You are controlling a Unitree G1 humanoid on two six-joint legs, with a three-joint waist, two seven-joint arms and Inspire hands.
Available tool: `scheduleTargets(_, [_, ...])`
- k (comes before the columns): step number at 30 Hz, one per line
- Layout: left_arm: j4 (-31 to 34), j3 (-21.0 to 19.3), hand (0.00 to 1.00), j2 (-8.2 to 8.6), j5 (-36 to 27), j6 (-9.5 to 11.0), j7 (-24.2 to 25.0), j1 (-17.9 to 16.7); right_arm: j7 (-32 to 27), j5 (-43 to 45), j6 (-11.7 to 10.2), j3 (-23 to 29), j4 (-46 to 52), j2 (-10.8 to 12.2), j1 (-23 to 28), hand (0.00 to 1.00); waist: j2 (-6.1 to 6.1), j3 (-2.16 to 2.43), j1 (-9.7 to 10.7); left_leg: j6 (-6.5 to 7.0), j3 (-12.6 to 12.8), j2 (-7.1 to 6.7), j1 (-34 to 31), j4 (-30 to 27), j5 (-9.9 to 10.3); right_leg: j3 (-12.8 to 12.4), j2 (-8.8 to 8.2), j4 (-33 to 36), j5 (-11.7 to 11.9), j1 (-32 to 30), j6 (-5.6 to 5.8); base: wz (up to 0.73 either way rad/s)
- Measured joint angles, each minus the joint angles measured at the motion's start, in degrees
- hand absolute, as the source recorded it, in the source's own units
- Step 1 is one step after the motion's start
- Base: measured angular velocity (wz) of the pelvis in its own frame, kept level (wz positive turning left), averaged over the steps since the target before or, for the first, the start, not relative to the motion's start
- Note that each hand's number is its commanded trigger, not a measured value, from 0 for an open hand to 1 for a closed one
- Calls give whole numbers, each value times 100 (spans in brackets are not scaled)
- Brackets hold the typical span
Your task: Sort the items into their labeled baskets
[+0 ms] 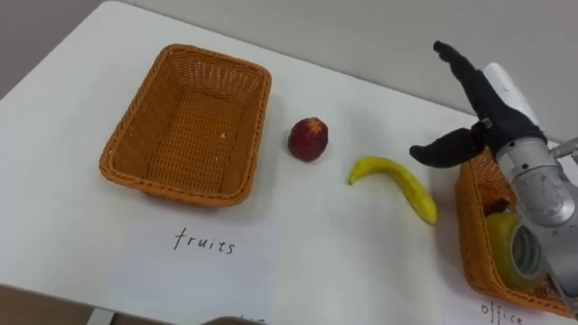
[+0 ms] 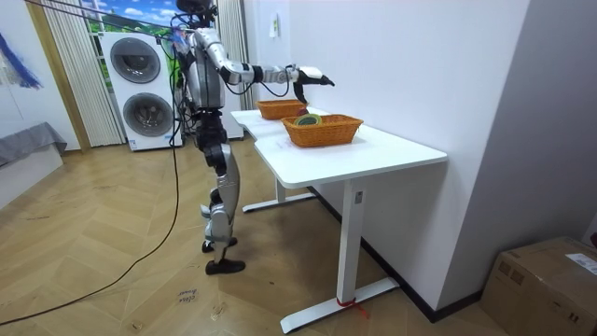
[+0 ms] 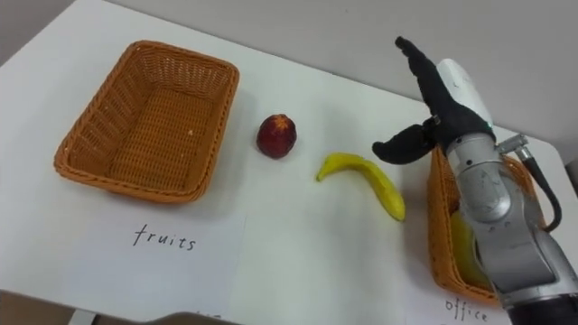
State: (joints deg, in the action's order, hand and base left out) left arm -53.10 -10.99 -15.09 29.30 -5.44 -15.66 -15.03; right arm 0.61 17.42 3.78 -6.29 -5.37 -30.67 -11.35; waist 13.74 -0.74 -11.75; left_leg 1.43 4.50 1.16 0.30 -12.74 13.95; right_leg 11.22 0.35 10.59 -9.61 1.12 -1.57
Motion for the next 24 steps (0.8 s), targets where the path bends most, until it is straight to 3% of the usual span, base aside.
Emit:
scheduleTargets(3, [0,20,0,-73,-47,-1,0,12,16,41,1,-201,-42,-56,-2,0,56,-22,-69,0,-3,0,3,-26,0,19,6,-2,0,-3,0,0])
scheduleTargets(9, [-6,42,0,-122,-39,2,0,51,88,433,3,-331,-124,-76,-3,0,54,-26,-109,1,-72,-1,-84,-71,1,159,-19,-10,0,-31,1,7])
scheduleTargets(16, [-6,23,0,-132,-40,1,-44,111,102,615,0,-399,-295,-139,-94,0,40,-30,-136,0,-143,2,-189,-135,0,242,-23,-10,0,-82,0,5])
scheduleTargets(24, [29,186,0,-133,-35,-16,-48,232,553,909,128,-670,-693,-151,-380,0,-25,-38,-168,-1,-155,3,-366,-266,1,282,-26,2,15,-218,-24,0])
